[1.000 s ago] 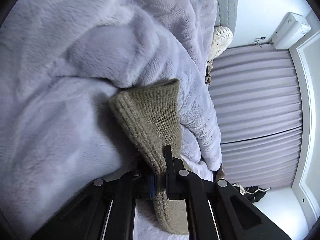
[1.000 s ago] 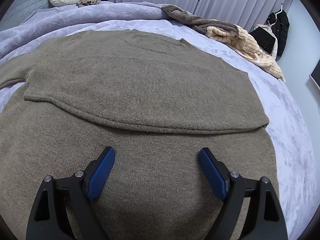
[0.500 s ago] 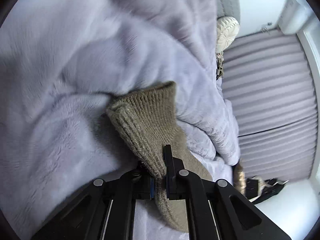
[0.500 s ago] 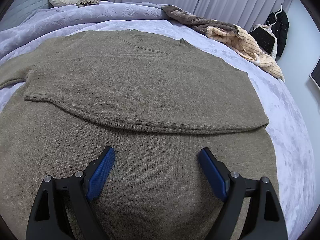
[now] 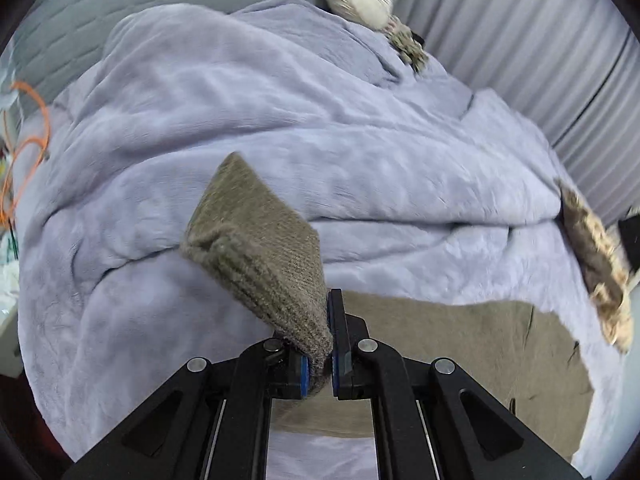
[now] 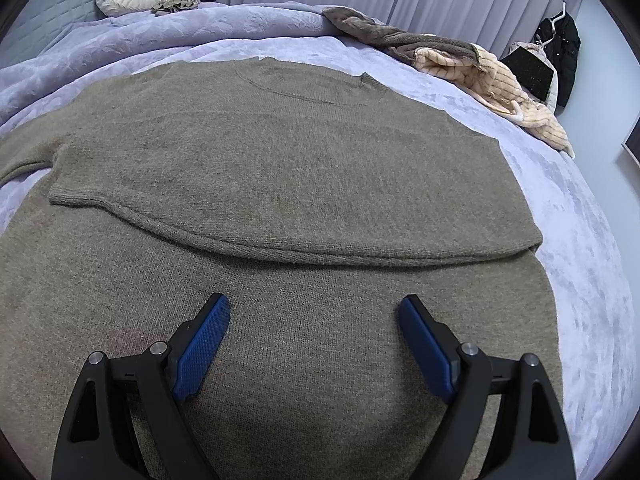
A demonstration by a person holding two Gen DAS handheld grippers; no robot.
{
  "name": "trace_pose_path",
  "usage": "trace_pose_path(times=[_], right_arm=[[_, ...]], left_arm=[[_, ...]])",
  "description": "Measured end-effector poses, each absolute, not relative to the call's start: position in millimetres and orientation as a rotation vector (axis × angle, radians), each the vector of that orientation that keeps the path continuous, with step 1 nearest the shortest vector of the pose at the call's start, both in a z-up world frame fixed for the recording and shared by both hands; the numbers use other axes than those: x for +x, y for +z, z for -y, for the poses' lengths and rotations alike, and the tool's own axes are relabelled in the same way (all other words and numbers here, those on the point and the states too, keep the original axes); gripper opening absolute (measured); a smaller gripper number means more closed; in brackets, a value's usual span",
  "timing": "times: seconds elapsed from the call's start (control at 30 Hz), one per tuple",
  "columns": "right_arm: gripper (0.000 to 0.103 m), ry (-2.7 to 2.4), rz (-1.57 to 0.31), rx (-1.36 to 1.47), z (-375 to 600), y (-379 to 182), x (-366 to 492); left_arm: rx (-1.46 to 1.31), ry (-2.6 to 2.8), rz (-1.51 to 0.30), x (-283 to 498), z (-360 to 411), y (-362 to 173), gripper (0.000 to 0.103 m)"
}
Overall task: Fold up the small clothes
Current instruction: 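Carry the held sleeve across the sweater body with the left gripper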
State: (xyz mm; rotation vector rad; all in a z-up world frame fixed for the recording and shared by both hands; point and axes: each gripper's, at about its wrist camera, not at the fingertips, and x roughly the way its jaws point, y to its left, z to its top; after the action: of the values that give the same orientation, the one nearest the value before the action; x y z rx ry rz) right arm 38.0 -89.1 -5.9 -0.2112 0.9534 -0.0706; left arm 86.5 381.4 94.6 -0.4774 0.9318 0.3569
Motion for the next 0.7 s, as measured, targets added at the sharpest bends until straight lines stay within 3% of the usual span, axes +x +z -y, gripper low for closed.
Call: trace_pose_path(times=[0.7], right_arm=[[0.089,0.031,-1.001,-0.199,104,13,22]], left_arm=[[-0.206,0.329,-1.096,156,-181,76,0.008]])
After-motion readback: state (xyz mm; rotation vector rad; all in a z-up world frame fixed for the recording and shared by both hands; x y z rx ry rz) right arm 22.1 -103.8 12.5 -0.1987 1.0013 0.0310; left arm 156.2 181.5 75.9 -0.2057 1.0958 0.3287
